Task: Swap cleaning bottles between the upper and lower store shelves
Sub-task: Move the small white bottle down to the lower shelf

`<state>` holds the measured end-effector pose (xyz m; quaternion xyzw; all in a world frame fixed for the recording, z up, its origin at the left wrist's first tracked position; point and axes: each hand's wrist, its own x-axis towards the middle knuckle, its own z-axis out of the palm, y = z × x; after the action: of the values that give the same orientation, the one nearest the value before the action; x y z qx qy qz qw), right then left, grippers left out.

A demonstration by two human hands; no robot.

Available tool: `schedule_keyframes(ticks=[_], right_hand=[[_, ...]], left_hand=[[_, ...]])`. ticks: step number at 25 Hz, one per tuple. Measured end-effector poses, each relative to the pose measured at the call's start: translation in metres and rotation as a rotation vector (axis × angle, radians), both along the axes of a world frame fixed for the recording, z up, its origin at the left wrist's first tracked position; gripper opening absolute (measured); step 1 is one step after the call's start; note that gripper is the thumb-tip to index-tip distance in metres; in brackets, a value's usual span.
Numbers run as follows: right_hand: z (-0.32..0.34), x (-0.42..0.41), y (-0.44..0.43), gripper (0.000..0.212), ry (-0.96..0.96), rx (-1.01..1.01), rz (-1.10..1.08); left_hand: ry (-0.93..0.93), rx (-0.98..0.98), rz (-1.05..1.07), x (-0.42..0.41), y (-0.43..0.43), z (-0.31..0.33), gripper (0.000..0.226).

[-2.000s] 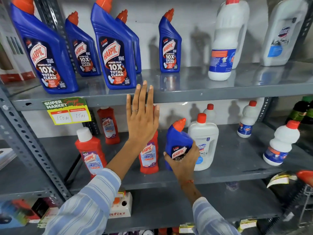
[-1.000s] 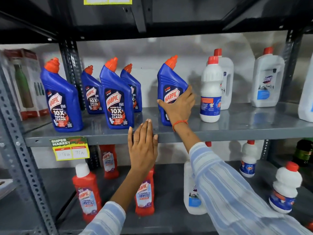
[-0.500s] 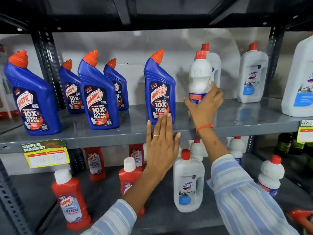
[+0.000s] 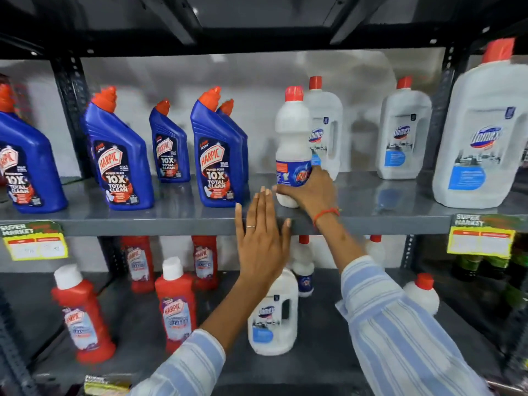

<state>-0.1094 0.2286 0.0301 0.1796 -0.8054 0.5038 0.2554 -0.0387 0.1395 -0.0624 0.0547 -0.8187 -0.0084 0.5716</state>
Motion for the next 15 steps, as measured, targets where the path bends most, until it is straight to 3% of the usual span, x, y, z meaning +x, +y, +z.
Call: schedule_keyframes(ticks=[9,15], right_hand=[[-0.032,0.074,0.086,0.07,0.115,-0.206,0.014],[-0.155,0.082,0.087,0.075,0.057,-0.331,-0.05]], left_hand=[[0.066,-0.051,0.029,-0.008,0.018,-0.017,0.052],[0.099,-0.093,0.027,-0.017,0.012,-0.026,0.052]])
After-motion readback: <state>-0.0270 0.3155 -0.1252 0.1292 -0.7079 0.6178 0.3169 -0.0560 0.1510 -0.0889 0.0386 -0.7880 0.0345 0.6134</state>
